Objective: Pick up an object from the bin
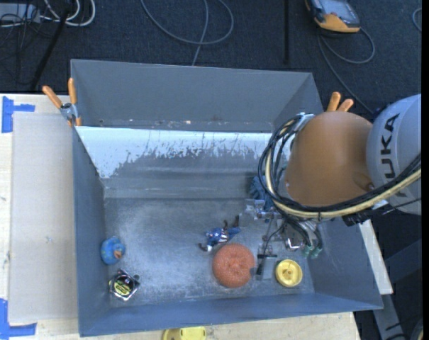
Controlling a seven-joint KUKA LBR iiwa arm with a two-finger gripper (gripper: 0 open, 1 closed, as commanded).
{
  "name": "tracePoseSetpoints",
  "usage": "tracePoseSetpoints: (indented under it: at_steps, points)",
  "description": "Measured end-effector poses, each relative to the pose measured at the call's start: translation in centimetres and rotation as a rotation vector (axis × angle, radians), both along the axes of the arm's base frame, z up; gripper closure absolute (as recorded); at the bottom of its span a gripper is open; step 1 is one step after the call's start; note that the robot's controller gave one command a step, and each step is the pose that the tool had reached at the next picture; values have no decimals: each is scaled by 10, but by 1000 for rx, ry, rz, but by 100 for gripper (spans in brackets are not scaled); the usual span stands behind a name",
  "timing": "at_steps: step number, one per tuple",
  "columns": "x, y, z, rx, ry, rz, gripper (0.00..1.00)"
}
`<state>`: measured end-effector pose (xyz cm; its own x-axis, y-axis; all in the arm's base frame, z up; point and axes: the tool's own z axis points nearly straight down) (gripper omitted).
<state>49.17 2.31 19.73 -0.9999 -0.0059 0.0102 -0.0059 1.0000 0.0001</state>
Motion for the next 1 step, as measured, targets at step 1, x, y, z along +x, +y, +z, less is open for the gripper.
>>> tracePoseSetpoints:
  at_steps: [1]
  points:
    - [2,0,4,0,-8,-1,0]
